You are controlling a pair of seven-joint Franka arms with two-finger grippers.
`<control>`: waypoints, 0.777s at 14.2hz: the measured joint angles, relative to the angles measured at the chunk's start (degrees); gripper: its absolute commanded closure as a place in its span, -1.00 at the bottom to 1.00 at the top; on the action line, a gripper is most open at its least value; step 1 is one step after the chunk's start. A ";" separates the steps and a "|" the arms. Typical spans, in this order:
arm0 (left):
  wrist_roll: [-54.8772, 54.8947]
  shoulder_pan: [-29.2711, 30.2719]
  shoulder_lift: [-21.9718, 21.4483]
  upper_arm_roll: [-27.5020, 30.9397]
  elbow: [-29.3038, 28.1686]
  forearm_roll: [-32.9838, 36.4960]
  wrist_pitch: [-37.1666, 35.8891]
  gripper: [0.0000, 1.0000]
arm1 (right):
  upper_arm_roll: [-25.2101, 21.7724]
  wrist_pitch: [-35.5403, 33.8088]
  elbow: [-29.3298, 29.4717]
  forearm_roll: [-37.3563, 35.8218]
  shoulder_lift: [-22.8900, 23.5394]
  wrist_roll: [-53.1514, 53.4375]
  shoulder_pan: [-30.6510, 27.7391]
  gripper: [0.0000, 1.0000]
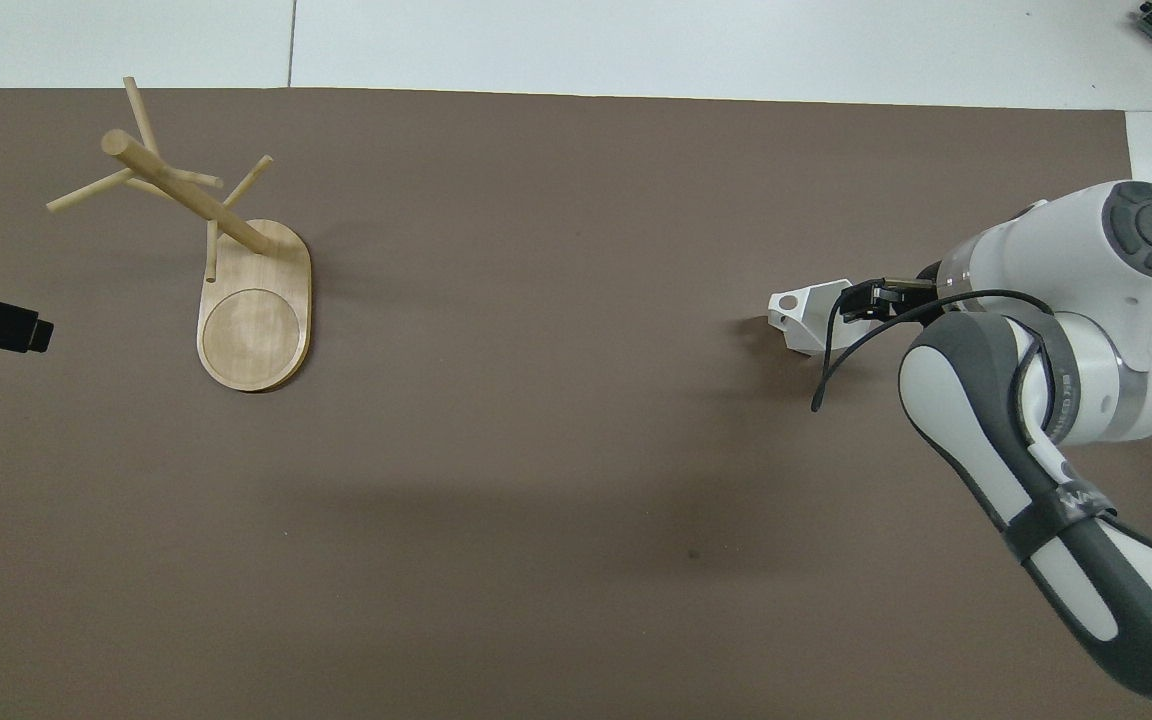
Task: Hang cup on rack
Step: 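Grasp the white cup rim with the right gripper, then lift the white cup with the right gripper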
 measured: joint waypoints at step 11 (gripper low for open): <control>0.00 0.00 0.00 0.00 0.00 0.00 0.00 -1.00 | 0.12 3.16 -1.98 0.01 1.53 3.87 0.10 -0.22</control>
